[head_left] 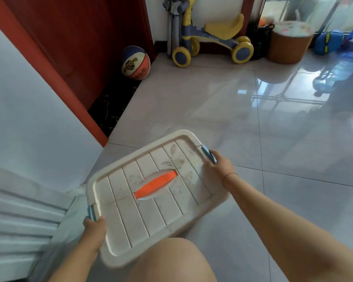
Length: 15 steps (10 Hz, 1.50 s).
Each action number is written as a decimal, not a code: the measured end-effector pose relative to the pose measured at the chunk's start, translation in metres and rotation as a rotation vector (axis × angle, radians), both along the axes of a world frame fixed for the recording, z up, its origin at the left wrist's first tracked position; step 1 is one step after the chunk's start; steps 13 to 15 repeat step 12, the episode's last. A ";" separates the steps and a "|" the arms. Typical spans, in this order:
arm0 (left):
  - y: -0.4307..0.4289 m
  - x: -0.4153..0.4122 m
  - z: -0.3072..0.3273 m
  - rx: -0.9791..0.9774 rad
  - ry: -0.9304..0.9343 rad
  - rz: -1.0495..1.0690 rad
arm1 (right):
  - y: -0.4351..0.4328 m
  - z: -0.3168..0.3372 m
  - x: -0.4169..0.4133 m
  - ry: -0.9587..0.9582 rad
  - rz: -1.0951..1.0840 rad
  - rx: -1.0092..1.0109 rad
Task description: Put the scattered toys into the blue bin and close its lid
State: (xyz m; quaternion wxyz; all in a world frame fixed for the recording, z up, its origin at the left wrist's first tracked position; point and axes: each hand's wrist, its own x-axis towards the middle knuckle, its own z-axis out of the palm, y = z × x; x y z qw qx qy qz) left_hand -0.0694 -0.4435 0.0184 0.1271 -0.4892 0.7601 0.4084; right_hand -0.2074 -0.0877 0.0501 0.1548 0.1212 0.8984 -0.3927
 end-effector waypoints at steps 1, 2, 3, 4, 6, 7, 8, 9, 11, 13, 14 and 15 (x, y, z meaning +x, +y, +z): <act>-0.030 0.034 0.006 -0.001 -0.121 0.169 | -0.054 0.004 -0.010 -0.072 0.302 0.010; -0.052 0.041 0.022 -0.453 -0.307 0.071 | -0.094 -0.003 0.001 -0.104 0.403 0.013; -0.031 0.026 0.041 -0.580 -0.065 -0.289 | -0.114 -0.014 0.029 -0.007 0.231 0.054; -0.012 0.017 0.036 -0.489 -0.171 -0.666 | -0.120 -0.024 0.047 0.013 0.196 -0.069; -0.026 0.034 0.033 -0.298 -0.303 -0.585 | -0.133 -0.023 0.030 0.022 0.322 -0.085; -0.030 0.050 0.033 -0.242 -0.311 -0.475 | -0.156 -0.020 0.009 0.006 0.426 -0.077; -0.039 0.066 0.029 -0.218 -0.341 -0.344 | -0.191 -0.018 0.000 -0.021 0.538 -0.094; -0.049 0.077 0.018 -0.222 -0.360 -0.274 | -0.212 -0.019 -0.007 -0.014 0.575 -0.062; -0.045 0.068 0.004 -0.329 -0.383 -0.267 | -0.211 -0.011 -0.006 -0.015 0.569 -0.078; -0.073 0.095 -0.001 -0.351 -0.320 -0.286 | -0.199 -0.012 0.021 -0.030 0.489 -0.163; -0.073 0.095 -0.001 -0.351 -0.320 -0.286 | -0.199 -0.012 0.021 -0.030 0.489 -0.163; -0.073 0.095 -0.001 -0.351 -0.320 -0.286 | -0.199 -0.012 0.021 -0.030 0.489 -0.163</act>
